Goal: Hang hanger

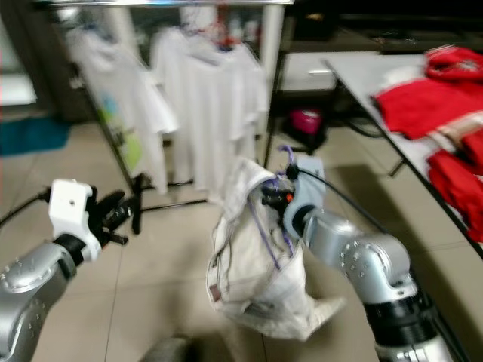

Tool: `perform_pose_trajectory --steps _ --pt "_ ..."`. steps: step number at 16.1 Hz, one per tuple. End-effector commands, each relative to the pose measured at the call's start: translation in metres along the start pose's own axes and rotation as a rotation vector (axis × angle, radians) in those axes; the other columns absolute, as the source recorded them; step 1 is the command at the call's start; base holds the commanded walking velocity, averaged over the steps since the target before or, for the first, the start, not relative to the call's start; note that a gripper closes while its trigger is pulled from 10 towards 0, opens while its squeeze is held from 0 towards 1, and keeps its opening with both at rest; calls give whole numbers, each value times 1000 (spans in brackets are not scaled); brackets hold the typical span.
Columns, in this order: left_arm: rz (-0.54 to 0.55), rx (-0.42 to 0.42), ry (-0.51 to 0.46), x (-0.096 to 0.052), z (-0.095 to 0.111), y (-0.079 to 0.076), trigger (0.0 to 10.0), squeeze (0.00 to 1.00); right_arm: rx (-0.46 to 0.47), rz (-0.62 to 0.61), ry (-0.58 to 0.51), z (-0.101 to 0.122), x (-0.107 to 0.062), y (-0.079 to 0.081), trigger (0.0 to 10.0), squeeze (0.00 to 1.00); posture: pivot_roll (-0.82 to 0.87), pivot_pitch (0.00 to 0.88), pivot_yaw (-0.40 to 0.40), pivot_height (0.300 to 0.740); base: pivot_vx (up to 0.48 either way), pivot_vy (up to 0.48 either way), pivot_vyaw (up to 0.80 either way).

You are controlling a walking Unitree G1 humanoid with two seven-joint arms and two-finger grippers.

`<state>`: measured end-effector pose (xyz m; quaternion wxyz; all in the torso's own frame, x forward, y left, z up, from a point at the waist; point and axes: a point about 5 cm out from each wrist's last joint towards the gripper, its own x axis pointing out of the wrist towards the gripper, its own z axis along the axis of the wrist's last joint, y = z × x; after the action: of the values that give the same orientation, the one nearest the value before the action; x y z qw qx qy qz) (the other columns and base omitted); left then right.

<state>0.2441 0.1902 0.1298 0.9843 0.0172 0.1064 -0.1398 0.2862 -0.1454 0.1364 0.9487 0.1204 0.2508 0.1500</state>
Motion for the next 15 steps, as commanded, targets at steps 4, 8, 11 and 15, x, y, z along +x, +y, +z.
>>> perform_pose_trajectory --steps 4,8,11,15 --pt "-1 -25 -16 8 2 -4 10000 0 4 1 -124 1 3 -3 10000 0 -10 59 -4 740 0 0 600" --pt "-29 28 13 14 -8 -14 10000 0 -71 -84 -184 -8 5 -13 10000 0 -32 32 14 740 0 -152 0" --pt "-6 38 -14 19 -4 -11 10000 0 -30 -33 -266 -2 4 -11 10000 0 -31 20 13 740 0 -379 0" --pt "-17 80 -10 19 -4 -12 10000 0 -13 -23 -259 -6 4 -10 10000 0 -30 24 11 740 0 -183 0"
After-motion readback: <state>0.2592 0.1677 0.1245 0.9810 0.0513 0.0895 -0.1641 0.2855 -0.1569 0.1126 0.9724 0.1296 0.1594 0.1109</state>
